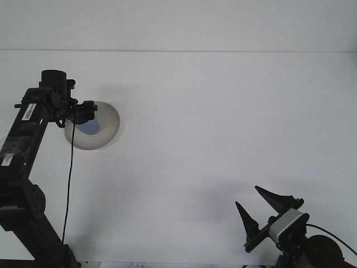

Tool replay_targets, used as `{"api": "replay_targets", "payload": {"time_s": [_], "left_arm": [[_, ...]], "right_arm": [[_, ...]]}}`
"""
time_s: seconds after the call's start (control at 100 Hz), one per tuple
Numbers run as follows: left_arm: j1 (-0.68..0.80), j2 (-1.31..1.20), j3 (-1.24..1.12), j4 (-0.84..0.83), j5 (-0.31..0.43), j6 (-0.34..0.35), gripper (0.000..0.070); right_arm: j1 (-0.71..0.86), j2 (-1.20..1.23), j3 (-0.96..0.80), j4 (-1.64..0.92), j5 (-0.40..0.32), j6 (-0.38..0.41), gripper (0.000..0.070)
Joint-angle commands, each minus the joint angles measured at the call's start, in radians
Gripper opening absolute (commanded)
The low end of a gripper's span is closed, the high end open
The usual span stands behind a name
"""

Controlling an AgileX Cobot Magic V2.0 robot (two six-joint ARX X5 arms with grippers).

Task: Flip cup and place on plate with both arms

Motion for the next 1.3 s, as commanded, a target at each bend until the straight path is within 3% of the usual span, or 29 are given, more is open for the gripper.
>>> {"api": "replay_targets", "payload": {"time_s": [0.0, 0.22, 0.49, 0.73, 0.97, 1.14, 1.18, 1.22, 1.28, 1.29], "left_arm": [[0.0, 0.018, 0.061, -0.023, 0.01, -0.028, 0.0543], [-0.003, -0.072, 0.146, -0.08, 0.01, -0.052, 0.0544], [-0.052, -0.412, 0.097, -0.1, 0.041, -0.095, 0.0543], [-0.217, -0.858, -0.361, 0.113, 0.044, -0.14, 0.0543], [-0.462, -1.271, -0.835, 0.31, 0.088, -0.306, 0.0543], [-0.515, -1.458, -0.991, 0.319, 0.089, -0.345, 0.0533], [-0.517, -1.486, -1.006, 0.309, 0.089, -0.351, 0.0501], [-0.517, -1.508, -1.014, 0.298, 0.088, -0.352, 0.041], [-0.517, -1.53, -1.015, 0.283, 0.087, -0.352, 0.0126], [-0.517, -1.532, -1.015, 0.283, 0.087, -0.352, 0.0067]], "right_arm": [[0.011, 0.001, 0.001, 0.01, 0.002, -0.007, 0.0466], [0.011, 0.001, 0.001, 0.01, 0.002, -0.007, 0.0466], [0.011, 0.001, 0.001, 0.01, 0.015, -0.005, 0.0467], [0.011, 0.001, 0.001, 0.013, 0.034, -0.005, 0.0468], [0.011, 0.001, 0.001, 0.028, 0.031, -0.004, 0.0468], [0.011, 0.001, 0.001, 0.03, 0.025, -0.004, 0.0463], [0.011, 0.001, 0.001, 0.026, 0.025, -0.004, 0.0432], [0.011, 0.001, 0.001, 0.022, 0.025, -0.004, 0.0334], [0.011, 0.001, 0.001, 0.013, 0.025, -0.004, 0.0013], [0.011, 0.001, 0.001, 0.01, 0.025, -0.005, 0.0]]}}
